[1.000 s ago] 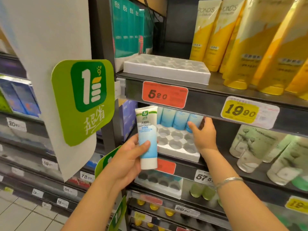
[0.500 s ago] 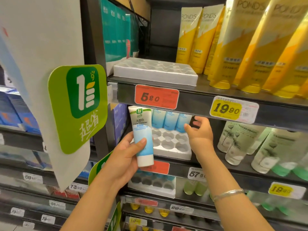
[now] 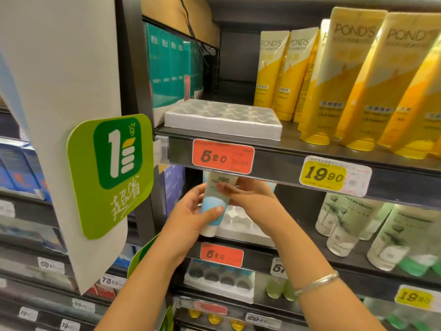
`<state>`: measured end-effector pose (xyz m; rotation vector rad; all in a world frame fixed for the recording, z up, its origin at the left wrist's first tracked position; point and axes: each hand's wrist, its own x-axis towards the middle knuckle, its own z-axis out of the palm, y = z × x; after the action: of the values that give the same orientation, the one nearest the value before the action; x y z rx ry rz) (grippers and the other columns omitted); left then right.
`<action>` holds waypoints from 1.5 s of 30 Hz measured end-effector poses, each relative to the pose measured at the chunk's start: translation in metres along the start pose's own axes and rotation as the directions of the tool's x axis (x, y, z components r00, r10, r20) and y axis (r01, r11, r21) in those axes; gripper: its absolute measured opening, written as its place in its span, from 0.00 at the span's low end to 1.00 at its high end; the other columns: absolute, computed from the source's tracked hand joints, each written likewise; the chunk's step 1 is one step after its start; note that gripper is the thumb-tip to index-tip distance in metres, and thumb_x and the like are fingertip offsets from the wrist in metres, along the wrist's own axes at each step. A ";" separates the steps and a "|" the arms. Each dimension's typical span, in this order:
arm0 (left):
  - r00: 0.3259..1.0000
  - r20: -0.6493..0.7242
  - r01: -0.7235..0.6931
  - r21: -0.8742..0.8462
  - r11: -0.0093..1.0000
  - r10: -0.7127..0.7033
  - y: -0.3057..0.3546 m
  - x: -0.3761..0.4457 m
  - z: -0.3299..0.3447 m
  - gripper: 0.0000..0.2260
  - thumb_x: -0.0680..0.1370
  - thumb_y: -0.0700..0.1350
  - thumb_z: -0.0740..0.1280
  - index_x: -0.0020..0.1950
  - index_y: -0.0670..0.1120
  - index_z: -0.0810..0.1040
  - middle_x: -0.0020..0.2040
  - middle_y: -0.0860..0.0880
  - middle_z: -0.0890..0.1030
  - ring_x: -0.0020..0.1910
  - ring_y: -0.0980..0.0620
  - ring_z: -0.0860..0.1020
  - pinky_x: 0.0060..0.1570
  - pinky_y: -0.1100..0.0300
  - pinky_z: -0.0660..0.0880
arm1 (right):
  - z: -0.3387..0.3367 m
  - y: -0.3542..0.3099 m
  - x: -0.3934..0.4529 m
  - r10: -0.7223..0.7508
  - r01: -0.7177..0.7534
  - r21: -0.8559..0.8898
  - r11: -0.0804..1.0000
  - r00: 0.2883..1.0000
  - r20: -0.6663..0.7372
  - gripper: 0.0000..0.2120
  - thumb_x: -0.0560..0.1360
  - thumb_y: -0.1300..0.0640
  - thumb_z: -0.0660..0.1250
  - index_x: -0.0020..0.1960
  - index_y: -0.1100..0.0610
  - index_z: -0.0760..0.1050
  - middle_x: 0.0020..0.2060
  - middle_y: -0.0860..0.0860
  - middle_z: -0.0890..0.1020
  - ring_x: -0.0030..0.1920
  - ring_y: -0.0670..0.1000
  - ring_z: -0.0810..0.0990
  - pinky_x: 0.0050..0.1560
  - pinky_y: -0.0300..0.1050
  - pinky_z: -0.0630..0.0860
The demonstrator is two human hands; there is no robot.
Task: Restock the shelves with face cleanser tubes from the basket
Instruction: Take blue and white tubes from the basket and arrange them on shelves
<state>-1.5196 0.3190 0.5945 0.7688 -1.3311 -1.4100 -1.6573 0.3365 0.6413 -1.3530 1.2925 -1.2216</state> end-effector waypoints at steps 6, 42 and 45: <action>0.957 -0.206 -0.108 0.403 0.909 0.205 -0.009 0.025 0.001 0.15 0.72 0.38 0.71 0.53 0.54 0.73 0.52 0.54 0.79 0.53 0.55 0.76 0.52 0.65 0.72 | 0.010 -0.004 0.027 -0.051 -0.045 -0.608 0.793 0.989 -0.140 0.22 0.78 0.47 0.61 0.67 0.58 0.69 0.65 0.55 0.74 0.65 0.56 0.71 0.63 0.42 0.63; 0.944 -0.327 0.158 0.550 0.820 0.036 -0.025 0.050 -0.009 0.20 0.71 0.43 0.73 0.61 0.42 0.74 0.60 0.44 0.79 0.54 0.51 0.76 0.53 0.62 0.69 | 0.006 0.048 0.019 -0.089 0.017 -0.177 0.984 0.910 -0.405 0.03 0.76 0.57 0.65 0.43 0.54 0.73 0.38 0.49 0.78 0.44 0.53 0.79 0.46 0.43 0.74; 0.938 -0.342 0.152 0.537 0.830 0.050 -0.022 0.040 -0.001 0.21 0.73 0.42 0.70 0.64 0.42 0.71 0.63 0.44 0.77 0.61 0.46 0.75 0.59 0.56 0.70 | -0.004 0.050 0.000 -0.085 0.008 -0.174 0.985 0.896 -0.436 0.06 0.77 0.59 0.63 0.41 0.54 0.73 0.36 0.49 0.78 0.40 0.52 0.79 0.46 0.46 0.75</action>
<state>-1.5353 0.2785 0.5806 1.3829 -1.4573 -0.8551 -1.6676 0.3324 0.5926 -1.2685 1.7217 -1.5443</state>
